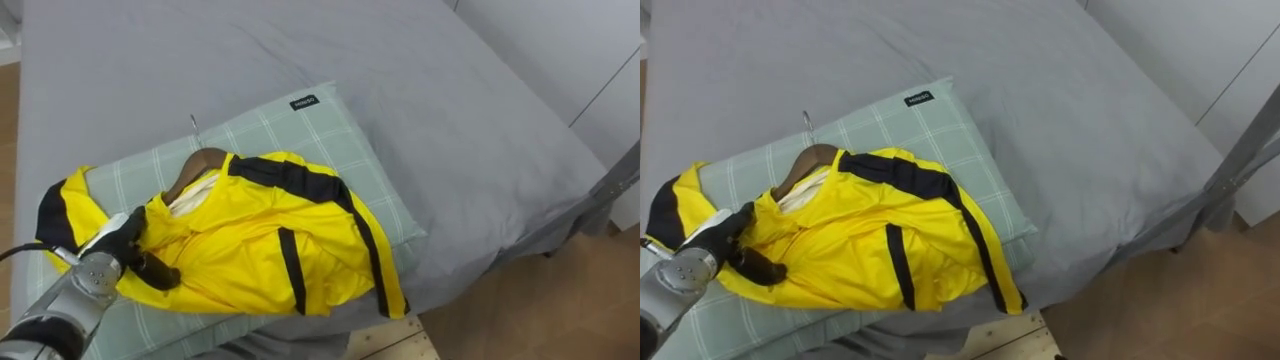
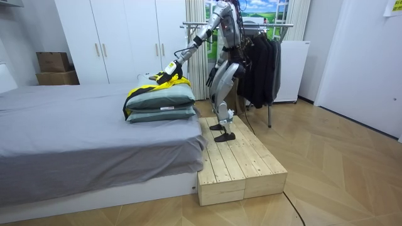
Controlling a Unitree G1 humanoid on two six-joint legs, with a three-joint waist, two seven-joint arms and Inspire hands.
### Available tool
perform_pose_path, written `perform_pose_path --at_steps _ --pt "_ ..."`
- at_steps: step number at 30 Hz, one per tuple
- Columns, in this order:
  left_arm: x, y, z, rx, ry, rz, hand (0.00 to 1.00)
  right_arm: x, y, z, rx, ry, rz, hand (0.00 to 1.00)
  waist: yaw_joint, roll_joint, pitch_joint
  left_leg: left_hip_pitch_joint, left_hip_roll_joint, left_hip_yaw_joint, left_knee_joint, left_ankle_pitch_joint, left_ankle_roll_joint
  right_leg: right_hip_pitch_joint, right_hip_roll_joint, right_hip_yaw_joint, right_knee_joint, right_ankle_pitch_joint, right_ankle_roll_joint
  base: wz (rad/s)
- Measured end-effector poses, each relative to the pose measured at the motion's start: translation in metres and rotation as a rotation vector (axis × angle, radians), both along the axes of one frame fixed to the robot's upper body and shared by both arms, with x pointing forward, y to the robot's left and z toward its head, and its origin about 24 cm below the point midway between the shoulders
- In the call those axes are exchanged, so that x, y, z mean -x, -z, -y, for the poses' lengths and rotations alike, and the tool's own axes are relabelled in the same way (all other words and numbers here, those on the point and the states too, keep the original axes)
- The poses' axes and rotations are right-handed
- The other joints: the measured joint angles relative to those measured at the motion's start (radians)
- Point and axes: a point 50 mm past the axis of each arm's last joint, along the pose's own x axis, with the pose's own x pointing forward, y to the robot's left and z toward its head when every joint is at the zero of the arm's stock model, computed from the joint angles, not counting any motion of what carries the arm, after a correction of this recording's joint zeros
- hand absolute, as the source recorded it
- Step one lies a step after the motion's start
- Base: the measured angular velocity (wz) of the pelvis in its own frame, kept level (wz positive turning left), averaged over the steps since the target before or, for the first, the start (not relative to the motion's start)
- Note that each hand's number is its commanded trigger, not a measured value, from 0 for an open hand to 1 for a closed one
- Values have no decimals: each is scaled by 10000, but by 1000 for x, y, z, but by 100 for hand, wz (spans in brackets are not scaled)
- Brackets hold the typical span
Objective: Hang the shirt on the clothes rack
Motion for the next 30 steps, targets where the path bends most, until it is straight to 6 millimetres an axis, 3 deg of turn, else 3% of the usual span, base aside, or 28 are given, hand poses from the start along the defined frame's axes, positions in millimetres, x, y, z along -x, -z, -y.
perform_pose_path --at_steps 6,7,8,9,11,19,30 --pt "-1 -2 1 25 127 -73 0 0 0 0 -26 32 6 0 -1 0 0 -29 -10 -8 10 -38 65 3 -12 -16 -27 -20 36 0" --pt "-1 -2 1 25 128 -74 23 0 0 0 -28 30 8 0 -1 0 0 -30 -10 -9 10 -40 67 3 -12 -15 -28 -22 38 0" --pt "-1 -2 1 27 131 -74 30 0 0 0 -30 28 12 0 -1 1 1 -35 -10 -10 10 -43 71 1 -11 -15 -33 -24 41 0" --pt "-2 -2 1 28 131 -74 54 0 0 0 -33 26 15 0 -1 3 2 -41 -10 -13 10 -44 72 0 -10 -16 -36 -25 43 0" --pt "-2 -2 1 28 130 -75 66 0 0 0 -35 24 19 0 -1 7 3 -45 -10 -15 10 -45 72 -1 -9 -17 -37 -26 45 0" --pt "-4 -10 -7 -136 -40 66 65 -3 -3 -3 -127 -59 225 0 1 12 6 3 -22 -7 7 -45 72 19 -20 -5 -6 -29 46 0" --pt "-3 -3 3 137 214 -273 67 -2 -3 -3 -129 -65 210 0 -14 8 9 -36 -21 6 7 -46 73 -2 -19 -18 -24 -32 51 0"
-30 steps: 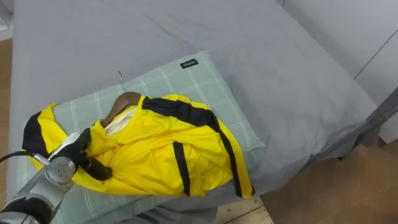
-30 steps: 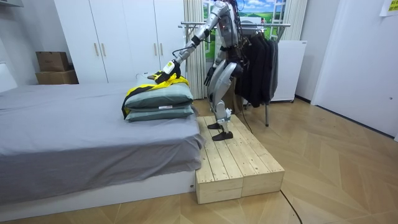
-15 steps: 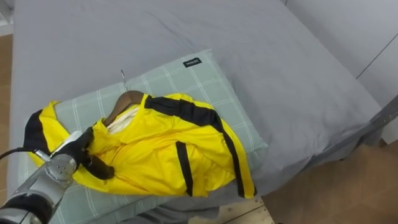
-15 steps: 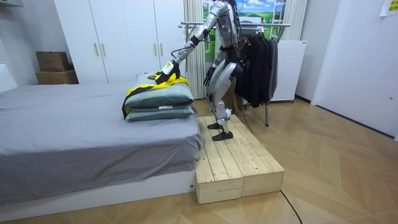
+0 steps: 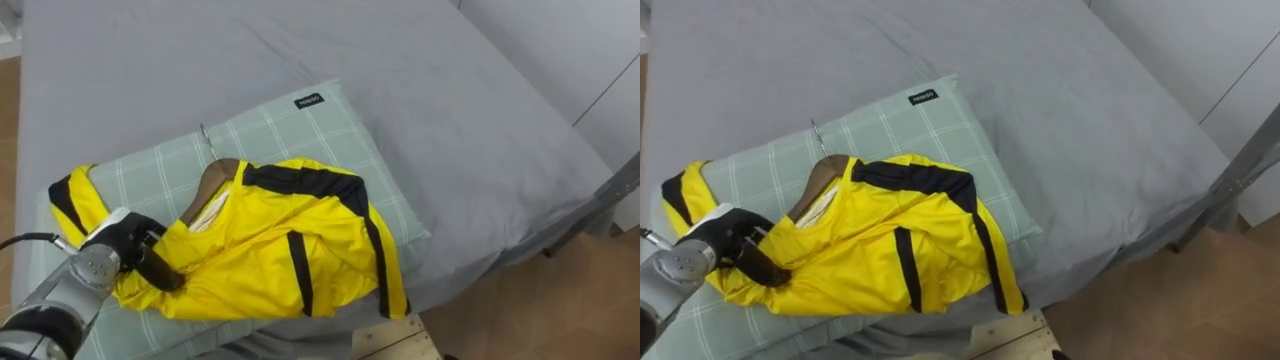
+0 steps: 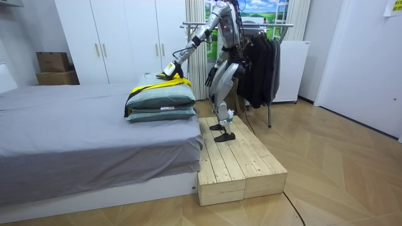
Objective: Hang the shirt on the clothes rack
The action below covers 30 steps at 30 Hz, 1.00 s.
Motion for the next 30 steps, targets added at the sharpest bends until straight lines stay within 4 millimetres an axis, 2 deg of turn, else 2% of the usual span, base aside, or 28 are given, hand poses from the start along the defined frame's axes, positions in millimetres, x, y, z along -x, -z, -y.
perform_pose_path --at_steps 11,13,14,30 --pt "0 1 1 62 60 -101 72 0 -1 -1 -25 -19 48 0 -1 0 0 -1 1 -8 1 0 0 0 -3 -4 -7 0 0 0" --pt "0 1 1 70 65 -117 85 0 -1 -1 -33 -24 60 0 -1 1 -1 0 1 -8 1 0 0 1 -3 -4 -6 0 0 0" --pt "0 1 1 75 67 -124 100 0 -1 -1 -41 -26 67 0 -1 1 -1 1 1 -8 1 0 0 1 -2 -4 -6 0 0 0" --pt "2 7 6 125 373 -475 100 6 0 -1 -116 -27 42 0 14 16 -11 104 3 4 -6 3 1 91 -8 12 9 1 -1 0"
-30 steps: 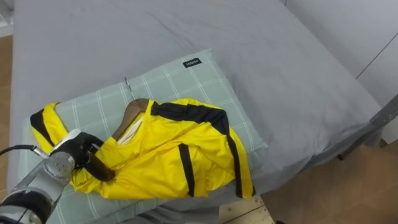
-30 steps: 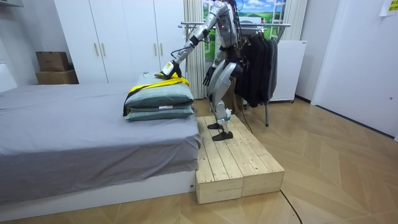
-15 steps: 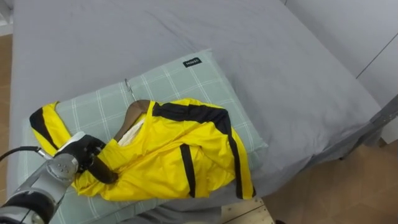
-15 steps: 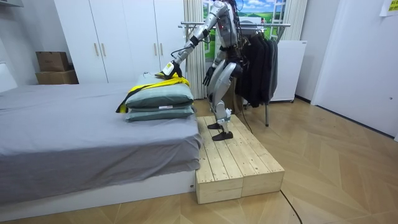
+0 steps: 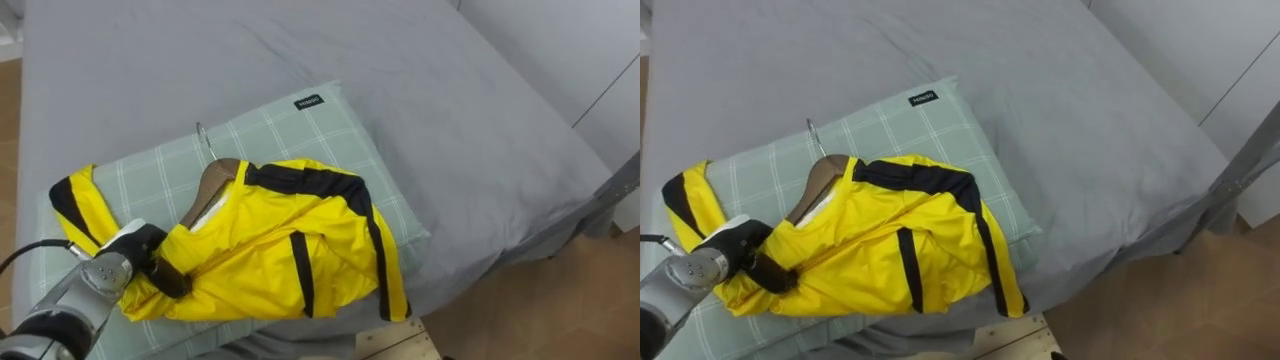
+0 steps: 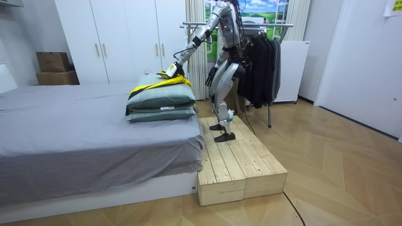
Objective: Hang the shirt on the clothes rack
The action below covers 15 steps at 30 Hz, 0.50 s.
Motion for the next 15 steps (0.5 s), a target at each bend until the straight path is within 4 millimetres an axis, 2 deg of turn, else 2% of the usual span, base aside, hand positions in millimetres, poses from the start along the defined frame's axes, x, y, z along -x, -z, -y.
perform_pose_path --at_steps 8,15 --pt "-1 -1 1 30 116 97 100 1 0 2 -35 10 -38 0 73 13 -15 53 -3 37 -14 1 1 10 9 38 17 0 0 0" --pt "0 0 2 -5 362 -93 100 3 2 1 -229 -182 -152 0 129 -9 -29 653 -1 166 -294 6 -8 552 32 84 -195 0 0 -2"
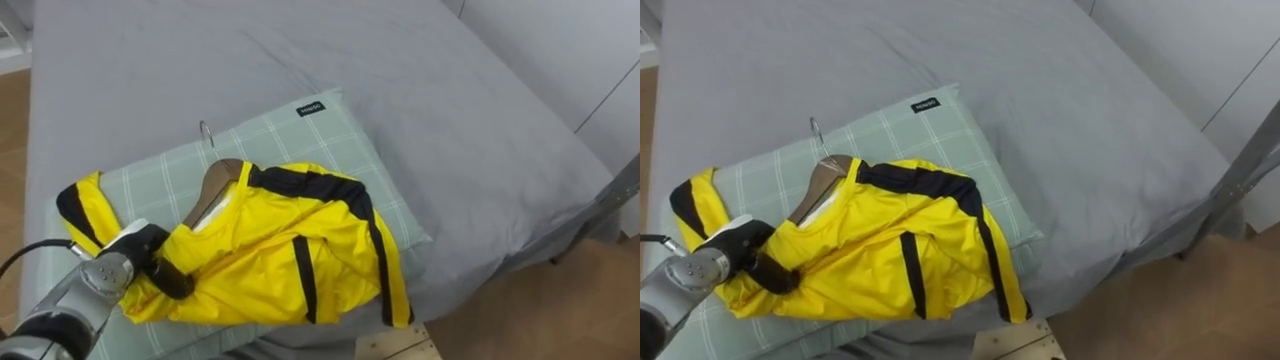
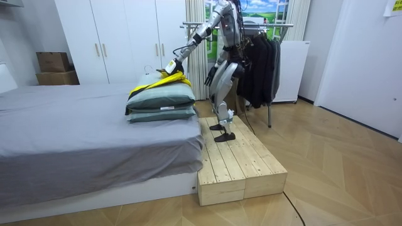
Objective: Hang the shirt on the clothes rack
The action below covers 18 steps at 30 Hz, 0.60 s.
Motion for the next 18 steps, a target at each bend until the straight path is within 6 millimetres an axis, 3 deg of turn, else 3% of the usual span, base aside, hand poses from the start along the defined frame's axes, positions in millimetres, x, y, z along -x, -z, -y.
perform_pose_path --at_steps 10,18 --pt "-2 -3 2 -104 435 75 100 2 1 0 89 50 -37 0 218 30 -43 415 15 46 -264 2 -1 431 20 -12 -342 36 31 0" --pt "-13 -19 10 -781 1426 1060 100 11 6 7 654 -3 -105 0 537 174 -183 1219 -10 -4 -847 20 -9 1338 95 -55 -1051 122 106 2"
